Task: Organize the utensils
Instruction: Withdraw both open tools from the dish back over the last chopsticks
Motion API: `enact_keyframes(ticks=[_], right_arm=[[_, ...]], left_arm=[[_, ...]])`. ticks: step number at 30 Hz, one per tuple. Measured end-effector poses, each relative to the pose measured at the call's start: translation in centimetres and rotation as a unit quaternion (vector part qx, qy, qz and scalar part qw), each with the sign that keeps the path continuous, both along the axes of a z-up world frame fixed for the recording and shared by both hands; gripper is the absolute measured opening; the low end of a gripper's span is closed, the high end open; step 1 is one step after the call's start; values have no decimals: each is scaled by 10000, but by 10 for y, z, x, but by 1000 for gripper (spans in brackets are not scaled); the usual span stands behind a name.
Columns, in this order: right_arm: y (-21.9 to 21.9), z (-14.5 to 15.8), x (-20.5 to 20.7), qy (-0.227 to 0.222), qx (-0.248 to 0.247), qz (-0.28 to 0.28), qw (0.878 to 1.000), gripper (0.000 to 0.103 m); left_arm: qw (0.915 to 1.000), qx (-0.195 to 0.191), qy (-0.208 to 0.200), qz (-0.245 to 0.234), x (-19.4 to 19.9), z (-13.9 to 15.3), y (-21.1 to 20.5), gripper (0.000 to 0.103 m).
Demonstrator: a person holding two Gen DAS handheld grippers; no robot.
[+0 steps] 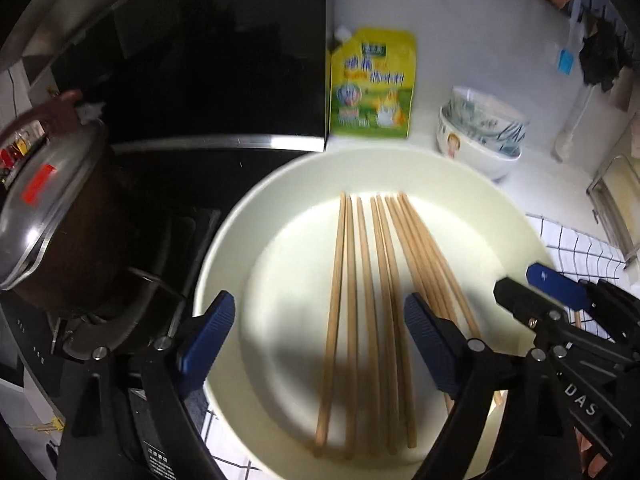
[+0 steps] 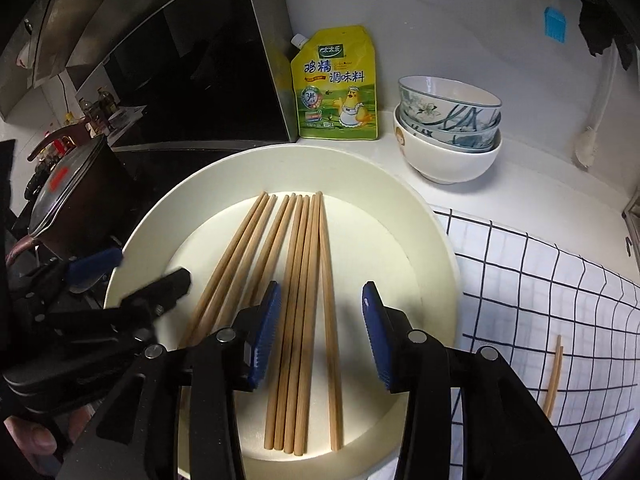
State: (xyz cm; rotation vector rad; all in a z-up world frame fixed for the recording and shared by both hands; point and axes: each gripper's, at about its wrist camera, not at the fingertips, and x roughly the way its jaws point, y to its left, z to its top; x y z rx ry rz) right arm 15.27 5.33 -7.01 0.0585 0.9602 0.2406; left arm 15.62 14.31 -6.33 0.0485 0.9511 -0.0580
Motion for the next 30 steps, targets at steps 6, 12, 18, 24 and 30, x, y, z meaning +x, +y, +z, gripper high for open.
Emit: enact_keyframes(ticks=[6,12,18,24,30], right_arm=[[-10,8,-16,-85,-13,-97,9999,41],[-29,19,-41,-195,-26,-219,9996,43],[-55,27,-67,-231,-47,-385,9990,43],[-90,29,-95,-226,-100,-638,9977,45],[-133,20,-120,-87,-156,-976,9951,47]], left_arm=[[10000,18,-64,34,-11,11,2,89],[9998,32,-198,-28,-27,23,-7,91],[9994,-9,-272,-197,-46,31,-28,94],[9987,-75,-255,-436,-69,31,-59,95],[9971,-127,-234,-707,-88,27,-94,95]])
